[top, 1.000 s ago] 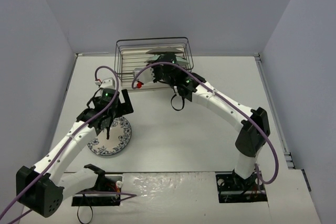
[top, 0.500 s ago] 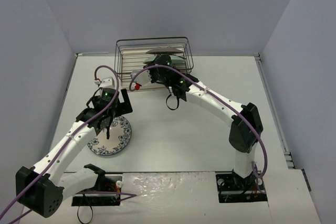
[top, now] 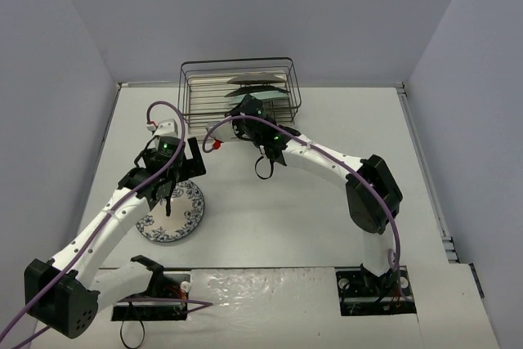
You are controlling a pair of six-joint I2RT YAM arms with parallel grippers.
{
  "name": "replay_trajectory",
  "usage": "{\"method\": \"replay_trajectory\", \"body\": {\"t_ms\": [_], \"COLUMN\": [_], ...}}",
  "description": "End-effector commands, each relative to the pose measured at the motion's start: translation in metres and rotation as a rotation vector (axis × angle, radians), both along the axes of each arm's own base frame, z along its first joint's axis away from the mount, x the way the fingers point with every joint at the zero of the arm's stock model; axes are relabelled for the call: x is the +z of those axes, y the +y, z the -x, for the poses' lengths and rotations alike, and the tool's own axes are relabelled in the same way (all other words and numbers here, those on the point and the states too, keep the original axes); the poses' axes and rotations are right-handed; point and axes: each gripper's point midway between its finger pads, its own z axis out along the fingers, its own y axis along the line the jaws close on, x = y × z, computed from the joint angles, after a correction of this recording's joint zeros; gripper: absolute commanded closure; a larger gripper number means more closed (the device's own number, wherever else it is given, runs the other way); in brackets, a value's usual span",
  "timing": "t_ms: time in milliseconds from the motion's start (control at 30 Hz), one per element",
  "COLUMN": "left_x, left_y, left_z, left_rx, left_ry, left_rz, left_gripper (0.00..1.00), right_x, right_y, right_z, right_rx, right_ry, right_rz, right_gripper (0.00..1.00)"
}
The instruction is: Load the plates into the dish rack
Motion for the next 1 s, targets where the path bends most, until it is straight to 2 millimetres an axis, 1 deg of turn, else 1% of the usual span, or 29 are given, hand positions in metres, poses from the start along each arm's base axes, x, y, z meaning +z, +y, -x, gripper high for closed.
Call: {"method": "replay_trajectory", "body": {"t_ms": [0, 133, 200, 333, 467, 500, 567, 600, 633, 733, 833, 900, 967], "left_x": [0.028, 0.028, 0.029, 0.029, 0.028, 0.029, 0.030, 0.031, 0.031, 0.034, 0.035, 0.034, 0.034], "left_y": [0.000, 0.001, 0.001, 0.000, 0.001, 0.001, 0.002, 0.003, 0.004, 0.006, 0.005, 0.005, 0.005], "left_z": [-0.013, -0.013, -0.013, -0.013, -0.012, -0.011, -0.010, -0.010, -0.009, -0.008, -0.008, -0.008, -0.008], "left_rx": [0.006, 0.007, 0.006, 0.003, 0.005, 0.006, 0.007, 0.008, 0.010, 0.013, 0.010, 0.010, 0.009], "left_ry": [-0.074, -0.074, -0.077, -0.077, -0.073, -0.074, -0.078, -0.079, -0.082, -0.091, -0.095, -0.092, -0.090], "left_rz": [0.007, 0.003, 0.003, 0.005, 0.003, 0.003, 0.003, 0.001, -0.001, -0.006, -0.005, -0.007, -0.006], "left_gripper": [0.03, 0.03, 0.03, 0.03, 0.03, 0.03, 0.03, 0.03, 0.03, 0.03, 0.03, 0.03, 0.03], "right_x": [0.106, 0.115, 0.123, 0.123, 0.117, 0.113, 0.113, 0.107, 0.107, 0.106, 0.103, 0.095, 0.091], "right_y": [-0.015, -0.018, -0.018, -0.018, -0.017, -0.018, -0.018, -0.019, -0.021, -0.022, -0.023, -0.029, -0.034], "right_z": [-0.003, 0.000, 0.002, -0.001, -0.012, -0.016, -0.023, -0.027, -0.030, -0.035, -0.040, -0.049, -0.058], "right_rx": [-0.064, -0.082, -0.080, -0.089, -0.100, -0.101, -0.097, -0.094, -0.094, -0.053, -0.053, -0.062, -0.065], "right_ry": [-0.323, -0.393, -0.418, -0.422, -0.379, -0.355, -0.319, -0.285, -0.261, -0.213, -0.185, -0.160, -0.137], "right_rz": [-0.170, -0.184, -0.221, -0.213, -0.223, -0.230, -0.259, -0.264, -0.276, -0.289, -0.307, -0.307, -0.328], "right_gripper": [1.00, 1.00, 1.00, 1.00, 1.00, 1.00, 1.00, 1.00, 1.00, 1.00, 1.00, 1.00, 1.00]}}
